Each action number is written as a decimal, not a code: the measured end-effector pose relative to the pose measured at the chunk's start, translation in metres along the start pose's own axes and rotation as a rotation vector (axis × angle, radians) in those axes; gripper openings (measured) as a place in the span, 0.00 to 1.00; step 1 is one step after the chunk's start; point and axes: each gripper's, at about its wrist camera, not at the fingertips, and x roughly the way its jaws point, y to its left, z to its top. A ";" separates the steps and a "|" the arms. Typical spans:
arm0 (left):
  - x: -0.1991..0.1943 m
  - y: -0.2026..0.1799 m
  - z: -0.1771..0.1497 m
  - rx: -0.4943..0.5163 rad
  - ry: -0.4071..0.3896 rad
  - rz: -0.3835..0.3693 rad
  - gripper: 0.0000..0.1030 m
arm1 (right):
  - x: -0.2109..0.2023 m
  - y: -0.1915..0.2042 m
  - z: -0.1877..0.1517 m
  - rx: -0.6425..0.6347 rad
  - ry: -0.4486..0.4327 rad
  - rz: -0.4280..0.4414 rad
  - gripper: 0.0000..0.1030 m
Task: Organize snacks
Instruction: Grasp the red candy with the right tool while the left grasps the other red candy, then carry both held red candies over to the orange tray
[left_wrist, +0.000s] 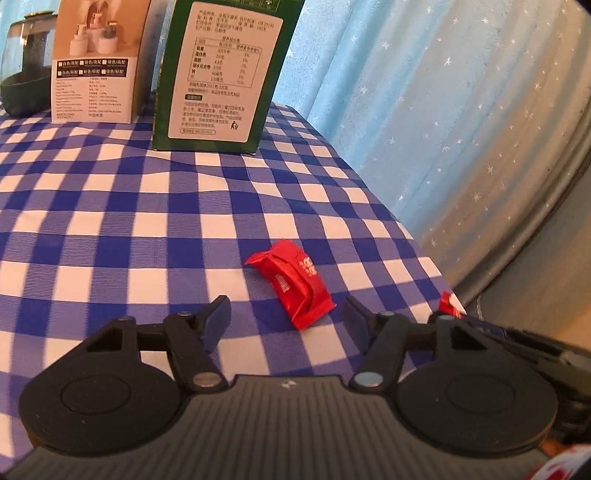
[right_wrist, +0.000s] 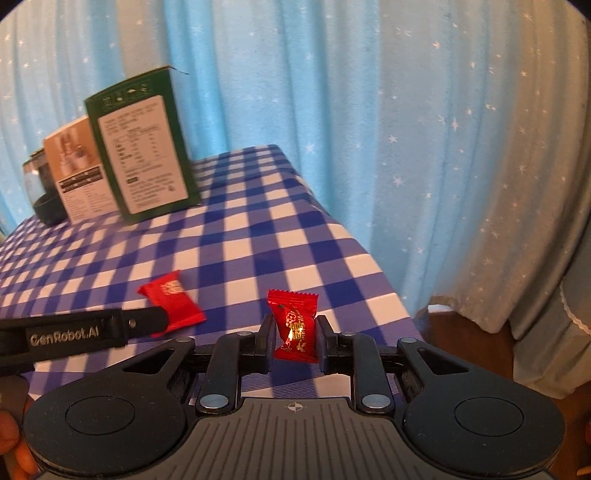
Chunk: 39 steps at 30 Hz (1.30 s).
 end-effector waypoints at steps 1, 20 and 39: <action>0.004 0.000 0.001 -0.010 -0.002 -0.005 0.58 | 0.000 -0.002 -0.001 0.003 0.002 -0.004 0.22; 0.012 -0.012 0.002 0.102 0.017 0.071 0.24 | 0.003 -0.004 -0.008 0.007 0.017 -0.020 0.22; -0.096 0.021 -0.077 0.182 0.066 0.155 0.30 | -0.049 0.058 -0.025 -0.088 0.067 0.151 0.22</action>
